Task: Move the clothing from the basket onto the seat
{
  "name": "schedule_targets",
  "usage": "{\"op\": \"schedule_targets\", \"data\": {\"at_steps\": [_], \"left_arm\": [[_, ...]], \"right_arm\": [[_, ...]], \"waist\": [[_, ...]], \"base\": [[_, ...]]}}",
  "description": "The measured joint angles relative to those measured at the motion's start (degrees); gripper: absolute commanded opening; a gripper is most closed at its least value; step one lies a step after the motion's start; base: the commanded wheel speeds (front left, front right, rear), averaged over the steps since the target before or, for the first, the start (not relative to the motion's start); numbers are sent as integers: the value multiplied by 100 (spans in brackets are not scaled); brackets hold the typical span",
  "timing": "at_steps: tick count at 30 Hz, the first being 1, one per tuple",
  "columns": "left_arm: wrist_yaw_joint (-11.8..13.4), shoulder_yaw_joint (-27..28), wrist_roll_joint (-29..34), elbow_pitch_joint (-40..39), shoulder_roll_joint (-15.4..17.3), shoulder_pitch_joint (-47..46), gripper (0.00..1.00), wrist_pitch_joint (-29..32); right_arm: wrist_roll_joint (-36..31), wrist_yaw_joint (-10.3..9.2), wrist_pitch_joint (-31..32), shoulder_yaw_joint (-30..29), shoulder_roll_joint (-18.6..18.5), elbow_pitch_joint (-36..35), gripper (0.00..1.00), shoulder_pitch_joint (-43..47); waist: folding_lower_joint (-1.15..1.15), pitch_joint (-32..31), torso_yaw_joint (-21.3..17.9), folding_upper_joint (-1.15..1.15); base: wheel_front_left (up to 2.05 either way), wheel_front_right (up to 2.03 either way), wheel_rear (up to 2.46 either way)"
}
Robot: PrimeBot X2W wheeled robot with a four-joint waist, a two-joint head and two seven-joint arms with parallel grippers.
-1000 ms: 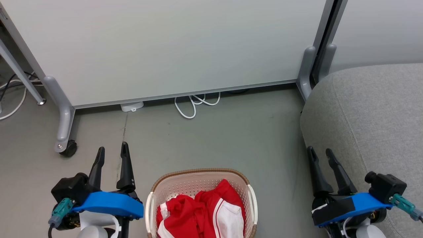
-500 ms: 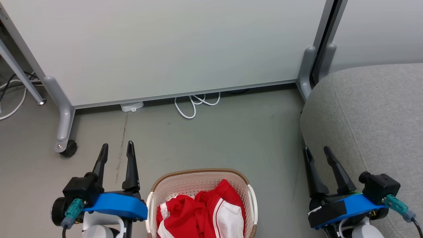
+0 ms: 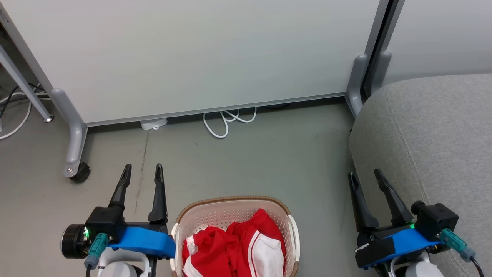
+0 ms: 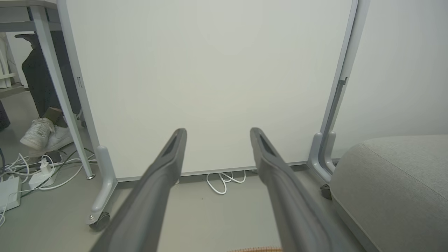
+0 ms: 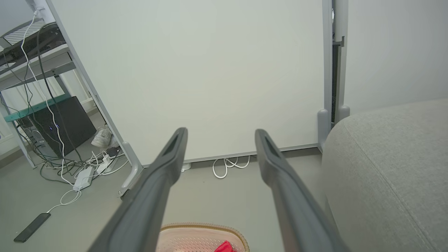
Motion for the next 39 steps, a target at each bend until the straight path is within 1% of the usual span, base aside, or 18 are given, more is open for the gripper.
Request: {"op": "schedule_targets", "data": {"at_steps": [20, 32, 39], "left_arm": [[-103, 4, 800, 97, -58, -2, 100, -204], [-168, 35, 798, 163, -82, -5, 100, -205], [-310, -86, 766, 310, -85, -365, 100, -211]], "right_arm": [[-645, 5, -191, 91, -7, 29, 100, -9], [-637, 5, -193, 79, -9, 62, 100, -13], [-691, 5, -194, 20, -11, 26, 100, -134]], "waist": [[0, 7, 10, 0], [0, 27, 44, 0], [0, 198, 94, 0]], "base": [[0, 0, 0], [0, 0, 0], [0, 0, 0]]}}
